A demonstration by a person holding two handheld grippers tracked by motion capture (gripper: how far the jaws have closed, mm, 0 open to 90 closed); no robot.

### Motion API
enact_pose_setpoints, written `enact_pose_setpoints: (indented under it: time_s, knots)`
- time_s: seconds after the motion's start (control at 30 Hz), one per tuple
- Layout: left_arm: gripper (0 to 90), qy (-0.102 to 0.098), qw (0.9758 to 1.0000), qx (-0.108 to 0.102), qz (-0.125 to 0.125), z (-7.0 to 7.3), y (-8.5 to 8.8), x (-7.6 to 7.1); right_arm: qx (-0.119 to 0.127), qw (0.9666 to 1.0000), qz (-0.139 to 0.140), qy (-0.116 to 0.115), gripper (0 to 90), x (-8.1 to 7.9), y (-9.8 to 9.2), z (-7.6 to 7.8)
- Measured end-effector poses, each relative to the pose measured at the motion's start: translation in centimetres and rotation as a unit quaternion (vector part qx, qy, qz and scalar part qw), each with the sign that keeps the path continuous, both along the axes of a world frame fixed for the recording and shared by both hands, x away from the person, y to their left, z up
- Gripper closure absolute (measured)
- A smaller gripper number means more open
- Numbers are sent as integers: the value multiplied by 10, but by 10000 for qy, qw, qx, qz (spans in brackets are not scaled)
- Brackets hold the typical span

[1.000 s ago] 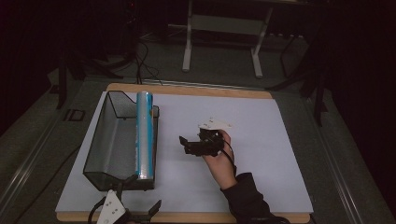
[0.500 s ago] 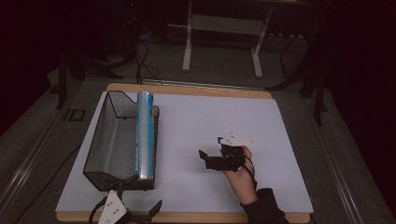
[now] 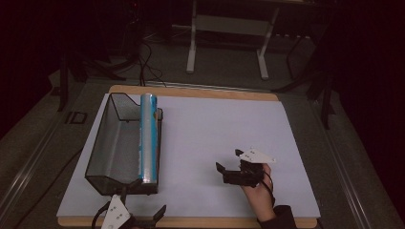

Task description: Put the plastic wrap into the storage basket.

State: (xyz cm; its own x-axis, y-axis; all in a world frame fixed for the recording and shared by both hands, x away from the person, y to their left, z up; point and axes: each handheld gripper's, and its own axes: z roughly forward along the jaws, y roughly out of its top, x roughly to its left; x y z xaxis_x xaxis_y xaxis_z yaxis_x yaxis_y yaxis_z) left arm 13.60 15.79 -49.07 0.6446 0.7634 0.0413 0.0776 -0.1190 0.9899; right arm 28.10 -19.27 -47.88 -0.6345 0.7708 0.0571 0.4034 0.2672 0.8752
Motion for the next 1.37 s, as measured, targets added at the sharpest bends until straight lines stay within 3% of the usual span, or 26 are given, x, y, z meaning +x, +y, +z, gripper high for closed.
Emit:
enact_pose_setpoints:
  time_s: [0.33, 0.47, 0.8, 1.37]
  knots:
    - [12, 3, 10000, 4, -4, 0, -1, 0, 145, 9997, -191, 20, 118, -9, -22, -11]
    - [12, 10, 10000, 13, -3, 0, -1, 0, 185, 9996, -148, 133, 118, -12, -29, -20]
    - [12, 26, 10000, 28, -32, -1, -1, 0, 74, 9996, -126, 228, 118, -21, -44, -34]
    - [12, 33, 10000, 35, -19, -1, -2, 1, 44, 9997, -104, 206, 119, -20, -47, -38]
